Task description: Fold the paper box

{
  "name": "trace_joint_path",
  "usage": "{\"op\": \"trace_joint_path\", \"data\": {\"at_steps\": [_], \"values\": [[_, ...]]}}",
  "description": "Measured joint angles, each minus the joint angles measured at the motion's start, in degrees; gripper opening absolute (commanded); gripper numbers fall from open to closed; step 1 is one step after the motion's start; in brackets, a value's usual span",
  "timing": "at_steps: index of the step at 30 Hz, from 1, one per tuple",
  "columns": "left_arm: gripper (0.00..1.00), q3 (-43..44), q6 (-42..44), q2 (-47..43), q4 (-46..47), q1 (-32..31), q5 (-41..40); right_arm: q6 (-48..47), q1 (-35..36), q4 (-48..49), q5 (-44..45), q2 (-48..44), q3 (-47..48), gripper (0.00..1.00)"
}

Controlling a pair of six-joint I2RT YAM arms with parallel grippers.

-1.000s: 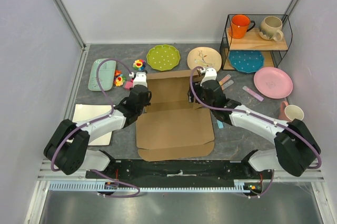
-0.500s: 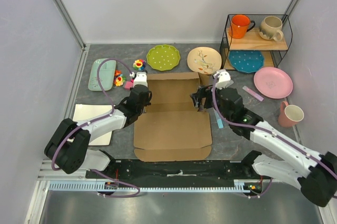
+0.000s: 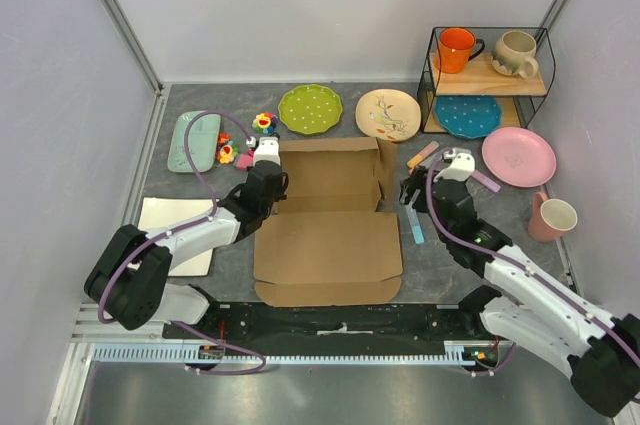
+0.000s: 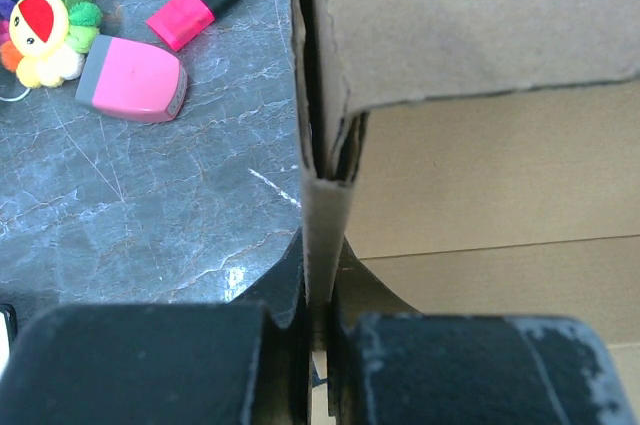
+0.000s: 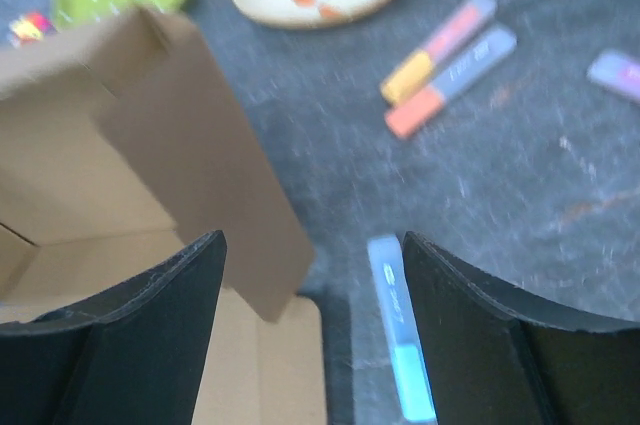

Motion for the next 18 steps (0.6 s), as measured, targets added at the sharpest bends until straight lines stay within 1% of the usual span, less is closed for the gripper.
{"op": "trace_joint_path", "data": {"at_steps": [4, 7, 13, 18], "values": [[0.02, 0.00, 0.00, 0.00, 0.00, 0.00, 0.02, 1.11, -0.61, 2.01, -2.19, 5.05, -4.20, 0.82], [0.02, 0.00, 0.00, -0.02, 0.00, 0.00, 0.07, 0.98, -0.61, 4.68, -3.93, 8.26, -4.63, 0.83], [0.02, 0.00, 0.00, -0.02, 0.00, 0.00, 0.11, 0.04, -0.68, 11.41, -5.53, 18.45, -1.55, 0.84], [0.02, 0.00, 0.37, -0.22, -0.15, 0.00, 0.26, -0.94, -0.68, 14.95, -7.08, 24.55, 1.68, 0.84]]}}
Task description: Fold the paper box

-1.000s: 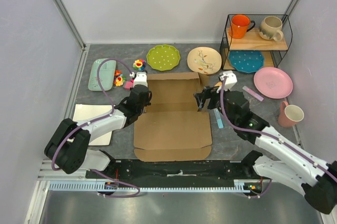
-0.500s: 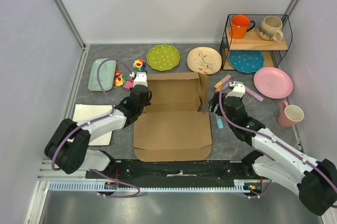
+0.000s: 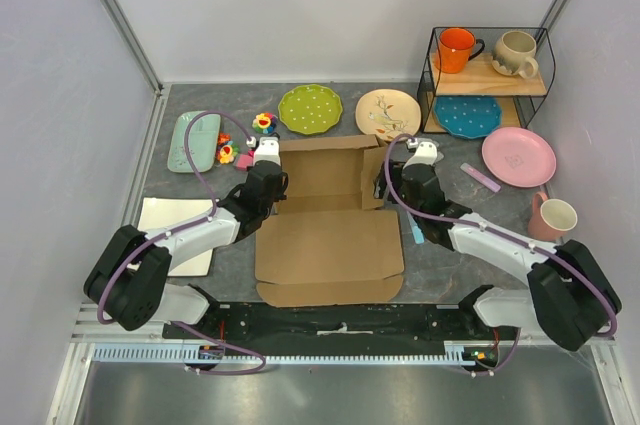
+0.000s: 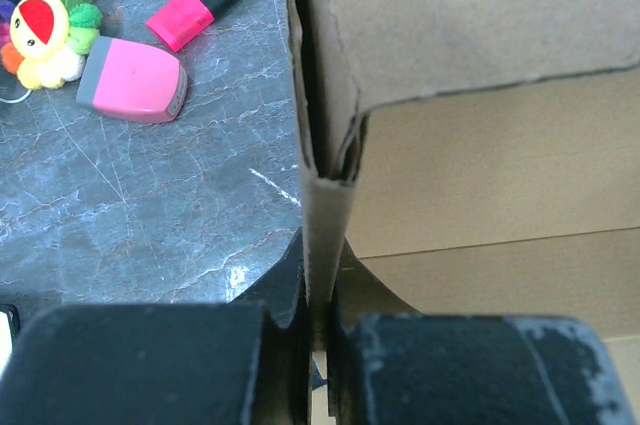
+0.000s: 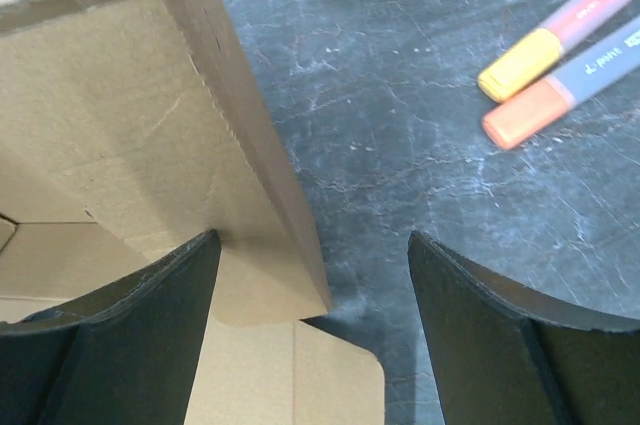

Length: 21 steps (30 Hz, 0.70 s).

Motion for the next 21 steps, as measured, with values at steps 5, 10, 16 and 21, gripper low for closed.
{"op": "trace_joint_path", "data": {"at_steps": [5, 10, 16, 21], "values": [[0.02, 0.00, 0.85, -0.11, 0.07, 0.00, 0.24, -0.81, 0.00, 2.16, -1.22, 2.89, 2.43, 0.85], [0.02, 0.00, 1.84, -0.11, 0.66, 0.02, 0.87, -2.16, -0.04, 3.17, -2.14, 9.11, 8.04, 0.81], [0.02, 0.00, 2.49, -0.11, 1.09, 0.50, 0.87, -3.30, -0.81, 5.79, -3.10, 15.26, 12.41, 0.75], [0.02, 0.00, 3.21, -0.11, 1.60, 0.72, 0.94, -4.20, -1.11, 6.80, -4.17, 18.05, 14.67, 0.81]]}}
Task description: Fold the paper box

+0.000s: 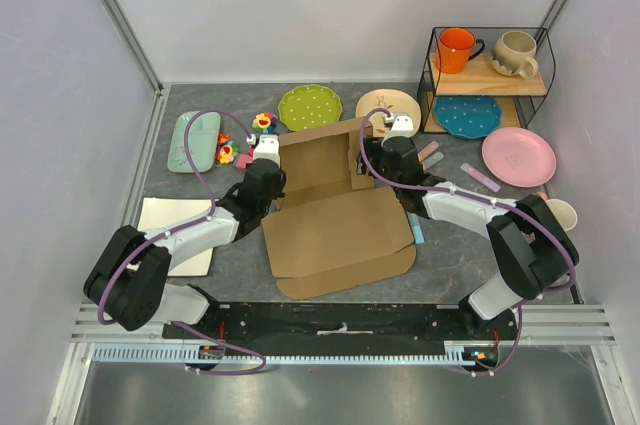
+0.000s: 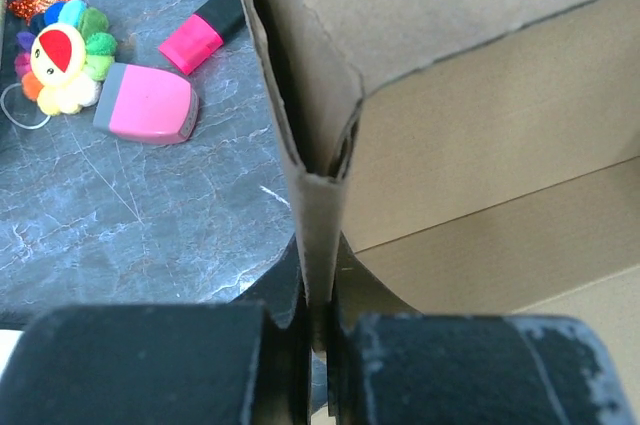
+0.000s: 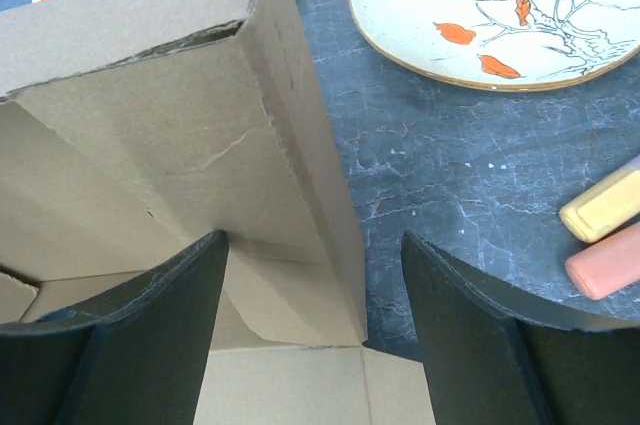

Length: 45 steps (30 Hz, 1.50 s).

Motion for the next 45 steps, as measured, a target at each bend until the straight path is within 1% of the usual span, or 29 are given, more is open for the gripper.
{"op": "trace_joint_path", "data": {"at_steps": [2, 4, 7, 9, 10, 11, 14, 17, 19, 23, 27, 30, 33, 35, 36, 37, 39, 40, 42, 43, 44, 45], "values": [[0.02, 0.00, 0.28, 0.00, 0.35, 0.04, 0.00, -0.37, 0.00, 0.26, -0.63, 0.22, -0.02, 0.85], [0.02, 0.00, 0.70, 0.00, 0.68, 0.11, 0.26, -0.74, -0.07, 0.83, -1.25, 0.20, -0.35, 0.85], [0.02, 0.04, 1.14, -0.22, 0.68, 0.94, 2.45, -1.42, -0.42, 1.70, -3.21, 0.20, -0.90, 0.81], [0.02, 0.31, 1.14, -0.63, 0.20, 2.40, 6.01, -2.03, -0.81, 1.97, -4.55, 0.20, -1.05, 0.79], [0.02, 0.61, 1.09, -1.03, -0.33, 3.41, 9.25, -2.29, -0.98, 2.19, -5.11, 0.20, -1.16, 0.78], [0.02, 0.74, 1.07, -1.16, -0.61, 4.37, 10.32, -2.51, -1.11, 2.40, -5.46, 0.20, -1.31, 0.77], [0.02, 1.86, 0.70, -1.38, -2.40, 7.54, 17.77, -3.30, -1.29, 3.72, -6.21, 0.17, -2.40, 0.76], [0.02, 4.15, 0.85, -1.36, -5.60, 8.72, 23.56, -3.69, -1.25, 4.48, -6.73, 0.11, -3.91, 0.75], [0.02, 5.31, 0.87, -1.36, -7.32, 9.01, 25.70, -3.87, -1.25, 4.87, -6.73, 0.00, -4.46, 0.76], [0.02, 6.21, 0.87, -1.33, -8.90, 9.51, 27.80, -3.98, -1.29, 5.22, -6.64, -0.76, -5.09, 0.79], [0.02, 6.21, 0.81, -1.33, -8.94, 9.55, 28.17, -3.85, -1.22, 3.98, -6.12, -2.51, -5.20, 0.81], [0.02, 6.21, 0.72, -1.33, -8.79, 9.49, 27.61, -3.72, -1.22, 1.75, -5.53, -4.81, -5.14, 0.79], [0.02, 6.21, 0.66, -1.33, -8.63, 9.27, 26.82, -3.72, -1.16, -1.49, -4.55, -7.30, -4.74, 0.74], [0.02, 6.21, 0.48, -1.33, -8.59, 9.16, 26.32, -3.63, -1.14, -2.97, -3.91, -8.59, -4.61, 0.66], [0.02, 6.21, 0.37, -1.33, -8.52, 9.07, 25.99, -3.63, -1.11, -3.65, -3.76, -9.11, -4.61, 0.59], [0.02, 6.21, 0.26, -1.33, -8.46, 8.92, 25.66, -3.52, -1.05, -4.33, -3.67, -9.60, -4.57, 0.44], [0.02, 6.21, 0.17, -1.33, -8.41, 8.55, 25.07, -3.65, -1.01, -5.11, -3.65, -9.88, -4.52, 0.30], [0.02, 6.21, 0.17, -1.33, -8.50, 8.41, 24.33, -3.69, -1.03, -5.44, -3.56, -9.88, -4.52, 0.19], [0.02, 6.21, 0.17, -1.33, -8.48, 8.20, 23.41, -4.15, -1.01, -6.58, -3.50, -9.88, -4.52, 0.11], [0.02, 6.21, 0.20, -1.36, -8.28, 8.00, 22.88, -4.26, -0.98, -7.67, -3.17, -9.88, -4.48, 0.02], [0.02, 6.21, 0.22, -1.38, -8.31, 7.67, 22.53, -4.37, -0.94, -8.37, -2.67, -9.88, -4.46, 0.00], [0.02, 6.21, 0.22, -1.38, -8.41, 7.26, 22.21, -4.61, -0.94, -9.01, -1.84, -9.88, -4.37, 0.00]]}}
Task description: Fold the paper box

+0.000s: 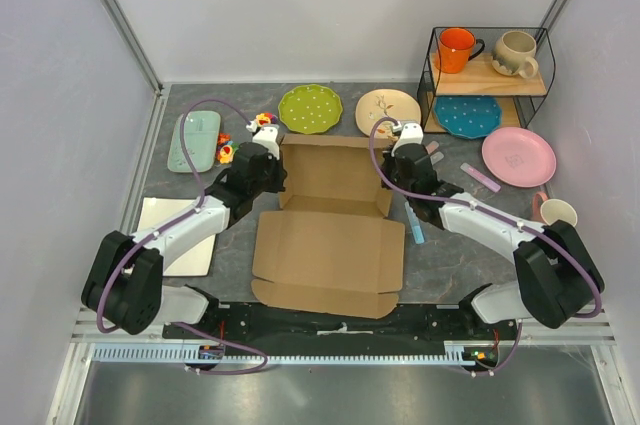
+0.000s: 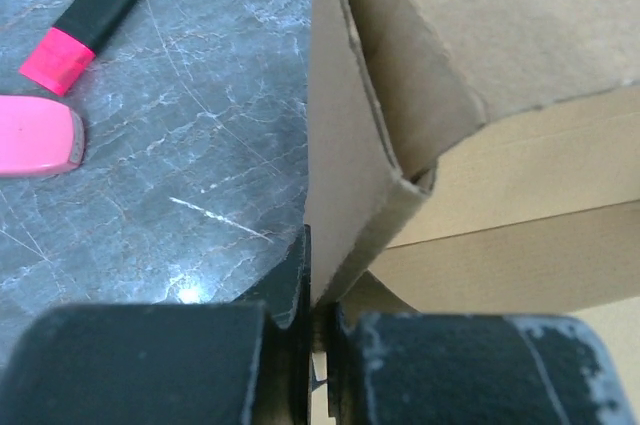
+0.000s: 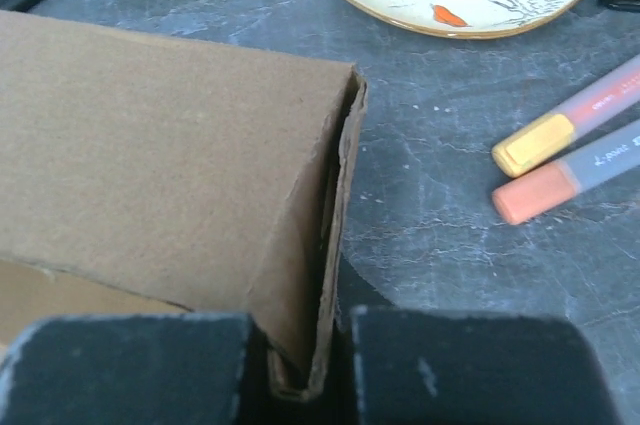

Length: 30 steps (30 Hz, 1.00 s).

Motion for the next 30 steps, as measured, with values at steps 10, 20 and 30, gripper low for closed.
{"op": "trace_joint_path", "data": {"at_steps": [10, 20, 30], "values": [[0.02, -1.99, -1.25, -0.20, 4.83, -2.29, -3.93, -0.92, 3.78, -5.09, 11.47, 1.07, 5.49, 0.00], [0.04, -12.52, -1.16, -1.97, 20.76, -4.63, -6.78, -3.26, 5.84, 5.66, 17.16, 2.73, 0.83, 0.29], [0.02, -13.73, -0.13, -3.69, 23.41, -4.92, -12.76, -1.20, 5.44, 4.42, 18.45, 2.05, 0.02, 0.51]]}}
